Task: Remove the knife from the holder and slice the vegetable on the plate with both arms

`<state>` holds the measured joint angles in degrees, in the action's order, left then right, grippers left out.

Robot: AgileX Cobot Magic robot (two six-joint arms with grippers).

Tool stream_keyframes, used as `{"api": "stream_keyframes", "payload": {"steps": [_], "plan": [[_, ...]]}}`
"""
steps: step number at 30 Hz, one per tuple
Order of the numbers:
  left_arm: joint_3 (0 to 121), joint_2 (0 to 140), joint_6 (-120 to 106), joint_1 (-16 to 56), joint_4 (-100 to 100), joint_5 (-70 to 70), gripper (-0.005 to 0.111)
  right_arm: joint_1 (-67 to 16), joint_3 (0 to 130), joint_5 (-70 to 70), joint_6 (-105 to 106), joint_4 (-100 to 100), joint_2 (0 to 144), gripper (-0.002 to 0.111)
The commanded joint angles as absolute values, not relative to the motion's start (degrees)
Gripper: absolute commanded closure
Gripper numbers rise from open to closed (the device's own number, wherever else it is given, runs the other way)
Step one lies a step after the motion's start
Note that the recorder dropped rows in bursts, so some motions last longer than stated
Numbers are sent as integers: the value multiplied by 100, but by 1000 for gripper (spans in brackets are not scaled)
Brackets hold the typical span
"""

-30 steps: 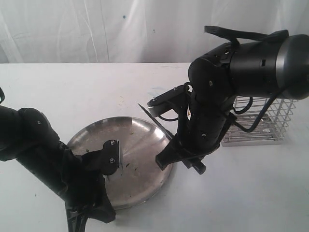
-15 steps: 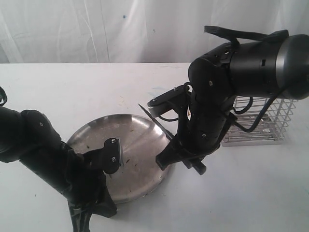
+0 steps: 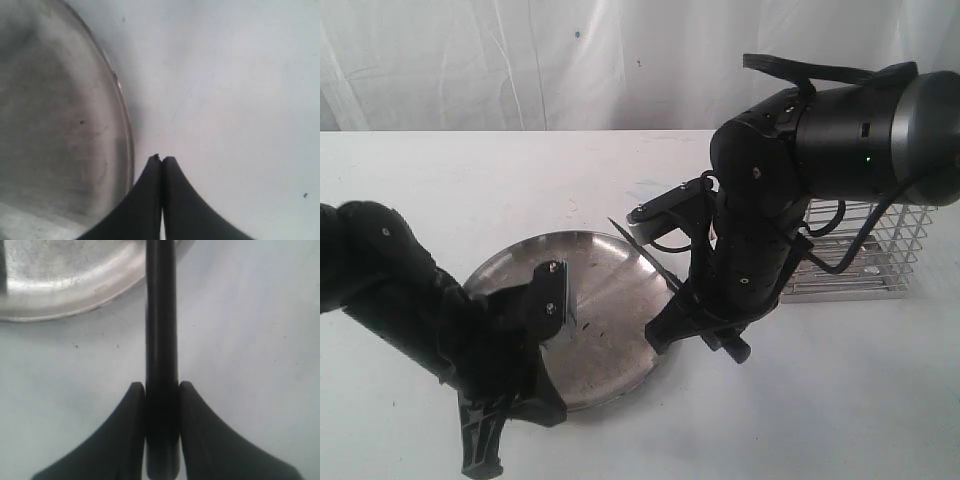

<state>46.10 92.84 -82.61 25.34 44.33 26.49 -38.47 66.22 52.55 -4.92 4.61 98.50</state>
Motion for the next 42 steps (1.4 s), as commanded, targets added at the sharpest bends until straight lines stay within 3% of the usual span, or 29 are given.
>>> {"api": "stream_keyframes", "payload": {"steps": [1, 7, 13, 15, 17, 21, 42], "plan": [[4800, 8494, -7586, 2531, 4081, 2685, 106, -3822, 6656, 5419, -514, 402, 9782, 108], [4801, 7945, -6451, 2509, 3333, 915, 106, -3858, 6656, 5811, 0, -430, 9782, 108], [4801, 8303, -6393, 2325, 3653, -1693, 106, -4402, 6838, 5232, -496, -579, 10018, 108], [4801, 8625, -6375, 1942, 4041, -1311, 106, -4404, 6942, 5097, -902, -656, 10212, 108], [5078, 9166, -5100, 1416, 4169, 0, 107, -4429, 6956, 4685, -936, -1166, 10239, 108], [6083, 9736, -4760, 1257, 4434, 1881, 107, -4462, 6956, 4881, -923, -1352, 10358, 108], [6275, 9746, -5274, 1257, 4945, 2251, 107, -4462, 6956, 4828, -328, -1819, 10563, 108]]}}
